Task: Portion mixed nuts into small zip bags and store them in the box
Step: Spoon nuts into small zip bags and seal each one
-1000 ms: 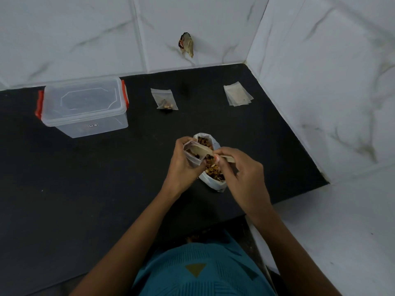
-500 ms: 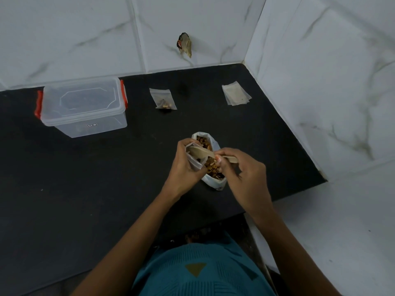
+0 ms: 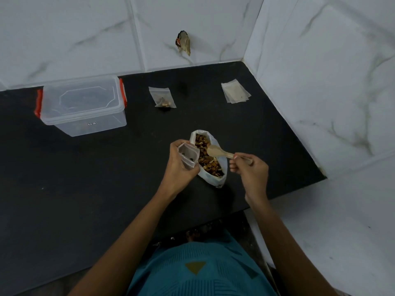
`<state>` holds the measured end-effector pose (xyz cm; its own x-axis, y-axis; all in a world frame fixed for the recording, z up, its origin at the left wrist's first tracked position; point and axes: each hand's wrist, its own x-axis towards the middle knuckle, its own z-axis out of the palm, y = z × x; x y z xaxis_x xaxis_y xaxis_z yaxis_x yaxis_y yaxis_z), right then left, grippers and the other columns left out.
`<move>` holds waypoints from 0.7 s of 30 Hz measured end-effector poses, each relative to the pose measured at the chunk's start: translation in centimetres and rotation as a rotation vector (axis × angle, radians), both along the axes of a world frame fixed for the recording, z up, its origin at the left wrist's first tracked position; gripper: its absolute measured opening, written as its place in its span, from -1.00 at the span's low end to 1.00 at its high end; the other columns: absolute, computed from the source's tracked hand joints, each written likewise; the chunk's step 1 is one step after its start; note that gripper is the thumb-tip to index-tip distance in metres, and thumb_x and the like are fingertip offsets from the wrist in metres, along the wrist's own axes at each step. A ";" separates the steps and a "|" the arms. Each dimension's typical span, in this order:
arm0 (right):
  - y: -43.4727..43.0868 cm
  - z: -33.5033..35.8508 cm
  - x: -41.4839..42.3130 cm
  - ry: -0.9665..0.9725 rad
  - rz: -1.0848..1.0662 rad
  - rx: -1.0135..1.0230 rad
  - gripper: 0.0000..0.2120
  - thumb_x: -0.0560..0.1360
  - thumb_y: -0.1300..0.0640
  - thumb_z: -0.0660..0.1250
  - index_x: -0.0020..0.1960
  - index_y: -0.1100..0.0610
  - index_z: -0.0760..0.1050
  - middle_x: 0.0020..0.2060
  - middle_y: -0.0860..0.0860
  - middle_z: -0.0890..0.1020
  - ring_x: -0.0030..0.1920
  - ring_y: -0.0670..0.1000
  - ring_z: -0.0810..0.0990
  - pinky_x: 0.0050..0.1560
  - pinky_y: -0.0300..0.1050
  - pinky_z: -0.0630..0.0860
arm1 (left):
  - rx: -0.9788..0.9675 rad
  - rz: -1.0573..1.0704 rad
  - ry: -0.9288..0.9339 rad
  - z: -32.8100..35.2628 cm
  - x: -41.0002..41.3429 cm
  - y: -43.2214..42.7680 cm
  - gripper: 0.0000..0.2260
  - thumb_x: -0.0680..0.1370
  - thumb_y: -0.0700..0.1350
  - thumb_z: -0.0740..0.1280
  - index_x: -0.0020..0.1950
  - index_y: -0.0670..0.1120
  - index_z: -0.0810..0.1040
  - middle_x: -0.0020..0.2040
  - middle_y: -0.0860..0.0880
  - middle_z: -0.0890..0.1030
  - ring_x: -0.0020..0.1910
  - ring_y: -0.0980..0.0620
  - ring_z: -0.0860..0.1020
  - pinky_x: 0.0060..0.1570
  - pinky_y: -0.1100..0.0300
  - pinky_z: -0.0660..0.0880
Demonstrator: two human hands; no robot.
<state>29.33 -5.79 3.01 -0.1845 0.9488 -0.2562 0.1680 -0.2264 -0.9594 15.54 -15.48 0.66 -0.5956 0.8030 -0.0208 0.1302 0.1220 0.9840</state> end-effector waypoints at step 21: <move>-0.8 -2.4 -0.6 -0.827 0.324 0.474 -0.80 0.52 0.06 0.24 0.10 0.00 0.56 -0.02 -0.05 0.60 -0.02 -0.05 0.53 -0.13 -0.12 0.50 | -0.008 -0.020 0.019 -0.5 0.2 0.6 -0.46 0.41 -0.35 0.40 0.27 -0.10 0.22 0.13 0.05 0.36 0.07 0.28 0.42 -0.04 0.52 0.40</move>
